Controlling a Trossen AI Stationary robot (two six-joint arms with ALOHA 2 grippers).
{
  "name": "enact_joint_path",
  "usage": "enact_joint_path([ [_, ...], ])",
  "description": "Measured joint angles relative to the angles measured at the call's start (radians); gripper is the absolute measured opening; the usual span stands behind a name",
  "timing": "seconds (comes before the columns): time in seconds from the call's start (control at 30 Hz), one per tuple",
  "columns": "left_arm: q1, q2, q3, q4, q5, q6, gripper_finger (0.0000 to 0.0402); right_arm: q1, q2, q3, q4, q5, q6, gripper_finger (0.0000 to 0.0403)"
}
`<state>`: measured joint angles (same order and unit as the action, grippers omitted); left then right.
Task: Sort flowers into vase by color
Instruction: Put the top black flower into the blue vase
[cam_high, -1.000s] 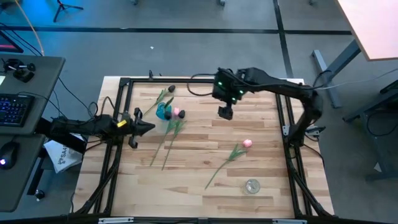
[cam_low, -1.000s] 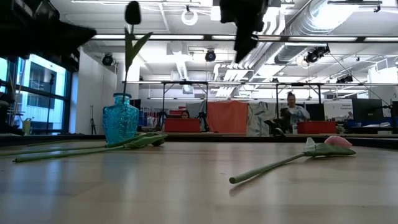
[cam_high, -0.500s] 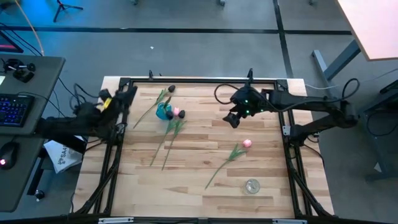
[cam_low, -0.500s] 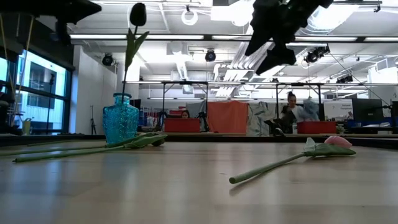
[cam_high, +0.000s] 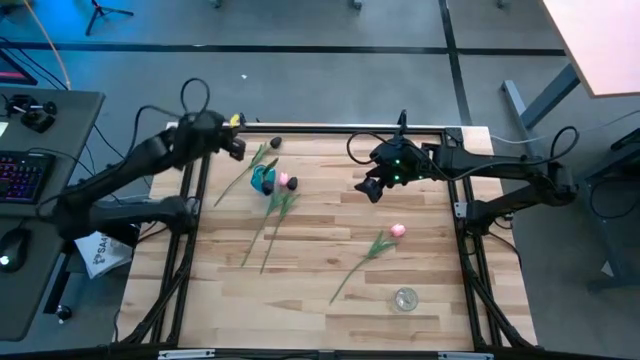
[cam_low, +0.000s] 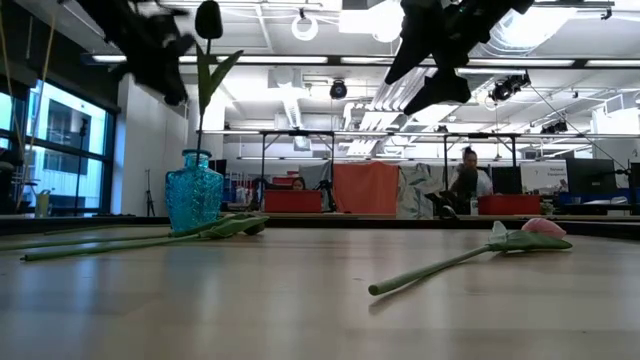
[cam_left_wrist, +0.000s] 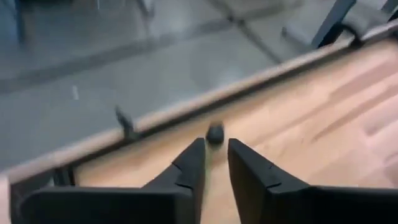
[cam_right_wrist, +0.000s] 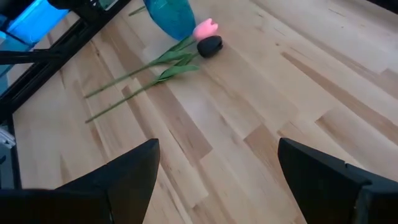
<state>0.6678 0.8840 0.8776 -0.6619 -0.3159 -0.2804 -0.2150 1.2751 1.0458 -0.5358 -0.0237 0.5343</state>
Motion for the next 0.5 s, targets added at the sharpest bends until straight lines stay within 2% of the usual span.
enact_joint_path([
  [0.1,0.109,0.072,-0.019,-0.007,0.136,-0.029,0.0087,0.0,0.0,0.001,0.002,0.053,0.021,0.0321],
  [0.2,0.179,0.142,-0.042,-0.01,0.224,-0.034,0.0108,0.0,0.0,0.001,0.002,0.077,0.034,0.0321],
  [0.3,0.213,0.213,-0.06,-0.002,0.26,-0.052,0.0126,0.0,0.0,0.001,0.001,0.079,0.032,0.0321],
  [0.5,0.217,0.363,-0.096,0.02,0.263,-0.07,0.0147,0.0,0.0,0.001,0.0,0.08,0.034,0.0321],
])
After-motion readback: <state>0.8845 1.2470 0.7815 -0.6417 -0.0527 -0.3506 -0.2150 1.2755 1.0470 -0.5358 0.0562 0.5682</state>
